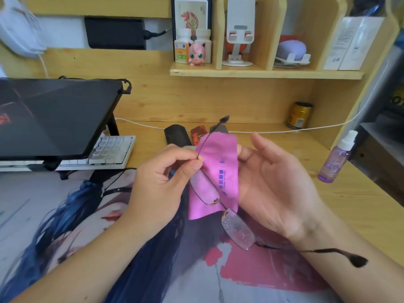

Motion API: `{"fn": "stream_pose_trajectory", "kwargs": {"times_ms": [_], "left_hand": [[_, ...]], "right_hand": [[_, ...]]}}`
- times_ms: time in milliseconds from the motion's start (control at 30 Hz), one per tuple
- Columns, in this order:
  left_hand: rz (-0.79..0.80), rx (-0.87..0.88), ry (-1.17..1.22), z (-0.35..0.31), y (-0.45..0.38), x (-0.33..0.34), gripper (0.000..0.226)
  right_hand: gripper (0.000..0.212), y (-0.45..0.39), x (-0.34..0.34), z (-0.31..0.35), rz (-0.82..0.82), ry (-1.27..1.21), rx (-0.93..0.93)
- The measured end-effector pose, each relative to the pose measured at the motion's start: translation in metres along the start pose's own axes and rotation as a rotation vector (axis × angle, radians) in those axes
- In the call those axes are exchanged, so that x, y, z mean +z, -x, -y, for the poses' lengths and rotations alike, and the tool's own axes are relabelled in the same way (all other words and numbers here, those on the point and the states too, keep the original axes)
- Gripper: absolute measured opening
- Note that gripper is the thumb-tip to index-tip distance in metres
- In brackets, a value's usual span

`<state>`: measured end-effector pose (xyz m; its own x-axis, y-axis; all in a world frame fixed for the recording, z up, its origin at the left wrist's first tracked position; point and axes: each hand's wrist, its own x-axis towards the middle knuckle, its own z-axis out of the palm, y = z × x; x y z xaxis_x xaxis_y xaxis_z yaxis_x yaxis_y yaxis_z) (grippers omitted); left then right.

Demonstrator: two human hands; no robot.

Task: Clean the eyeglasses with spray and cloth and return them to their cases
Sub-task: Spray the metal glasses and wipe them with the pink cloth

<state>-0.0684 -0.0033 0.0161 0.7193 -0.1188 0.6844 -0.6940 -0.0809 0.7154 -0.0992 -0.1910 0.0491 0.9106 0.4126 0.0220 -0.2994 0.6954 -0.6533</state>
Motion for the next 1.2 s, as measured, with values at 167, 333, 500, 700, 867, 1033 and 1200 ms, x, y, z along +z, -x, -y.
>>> {"fn": "stream_pose_trajectory", "kwargs": {"times_ms": [167,333,500,700,867,1033,1200], "left_hand": [[0.035,0.009,0.042,-0.005,0.000,0.001,0.018],[0.065,0.032,0.046,-0.007,-0.001,0.001,0.022],[0.109,0.052,0.028,-0.005,0.000,-0.001,0.012],[0.161,0.091,0.035,-0.006,0.001,0.001,0.013],[0.187,0.072,0.076,-0.007,0.000,0.000,0.010],[0.243,0.029,0.118,-0.008,0.002,0.002,0.008],[0.263,0.008,0.146,-0.006,0.001,0.001,0.011]], "right_hand": [[0.042,-0.004,-0.004,-0.007,0.059,0.162,-0.038],[0.049,-0.002,-0.004,-0.007,0.035,0.247,-0.006],[0.035,0.001,-0.002,-0.011,0.047,0.510,0.225],[0.011,0.010,0.000,-0.003,0.081,0.641,0.386],[0.035,0.009,-0.003,-0.004,0.187,0.544,0.419],[0.033,0.007,-0.003,-0.011,0.155,0.703,0.350],[0.016,0.008,-0.001,-0.013,0.139,0.922,0.259]]}}
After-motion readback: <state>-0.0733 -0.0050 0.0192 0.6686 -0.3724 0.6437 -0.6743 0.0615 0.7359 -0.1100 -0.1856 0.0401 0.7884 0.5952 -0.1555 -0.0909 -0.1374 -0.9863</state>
